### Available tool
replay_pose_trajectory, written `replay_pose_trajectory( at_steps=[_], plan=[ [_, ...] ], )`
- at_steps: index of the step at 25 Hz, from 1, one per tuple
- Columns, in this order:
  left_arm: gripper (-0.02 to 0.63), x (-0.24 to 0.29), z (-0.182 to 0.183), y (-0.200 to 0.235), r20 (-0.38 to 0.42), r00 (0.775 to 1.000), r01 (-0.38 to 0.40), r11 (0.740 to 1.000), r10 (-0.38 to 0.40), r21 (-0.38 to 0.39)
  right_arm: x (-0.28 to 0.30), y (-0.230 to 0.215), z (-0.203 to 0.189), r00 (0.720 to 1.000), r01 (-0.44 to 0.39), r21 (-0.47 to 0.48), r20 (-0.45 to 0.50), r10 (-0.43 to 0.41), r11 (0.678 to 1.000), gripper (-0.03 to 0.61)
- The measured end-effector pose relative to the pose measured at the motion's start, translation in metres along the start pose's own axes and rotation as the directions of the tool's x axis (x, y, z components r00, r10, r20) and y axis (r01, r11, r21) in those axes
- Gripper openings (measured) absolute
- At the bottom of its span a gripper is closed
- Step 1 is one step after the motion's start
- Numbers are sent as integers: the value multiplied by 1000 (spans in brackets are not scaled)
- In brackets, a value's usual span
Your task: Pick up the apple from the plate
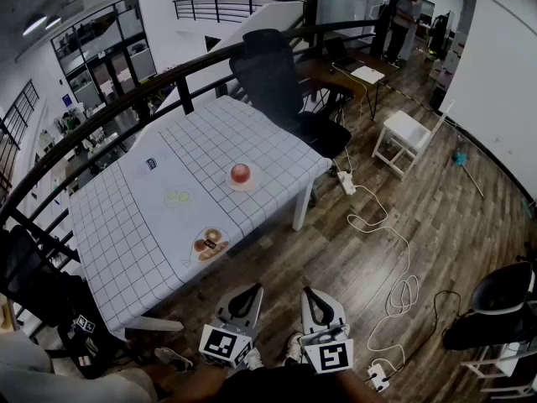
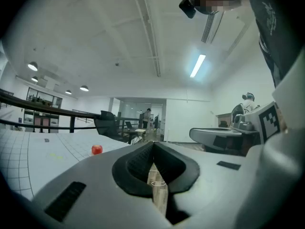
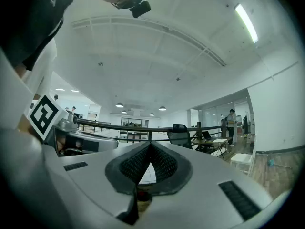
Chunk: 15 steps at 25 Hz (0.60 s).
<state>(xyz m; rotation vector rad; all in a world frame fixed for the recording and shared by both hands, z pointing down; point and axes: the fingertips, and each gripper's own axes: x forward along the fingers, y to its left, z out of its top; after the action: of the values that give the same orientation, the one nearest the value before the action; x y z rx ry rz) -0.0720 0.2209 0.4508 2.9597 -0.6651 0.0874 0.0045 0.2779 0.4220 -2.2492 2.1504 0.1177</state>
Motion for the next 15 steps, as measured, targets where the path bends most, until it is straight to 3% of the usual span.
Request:
replay_pose_trajectory(
  at_steps=[4, 15],
  plan=[
    [21, 1, 1, 8, -4, 1000, -18, 999, 19, 39, 8, 1, 1, 1000, 15, -39, 13, -14, 999, 23],
    [21, -3, 4, 9, 1, 999, -46, 999, 46, 21, 10, -3, 0, 1000, 19, -43, 15, -18, 999, 23]
  ],
)
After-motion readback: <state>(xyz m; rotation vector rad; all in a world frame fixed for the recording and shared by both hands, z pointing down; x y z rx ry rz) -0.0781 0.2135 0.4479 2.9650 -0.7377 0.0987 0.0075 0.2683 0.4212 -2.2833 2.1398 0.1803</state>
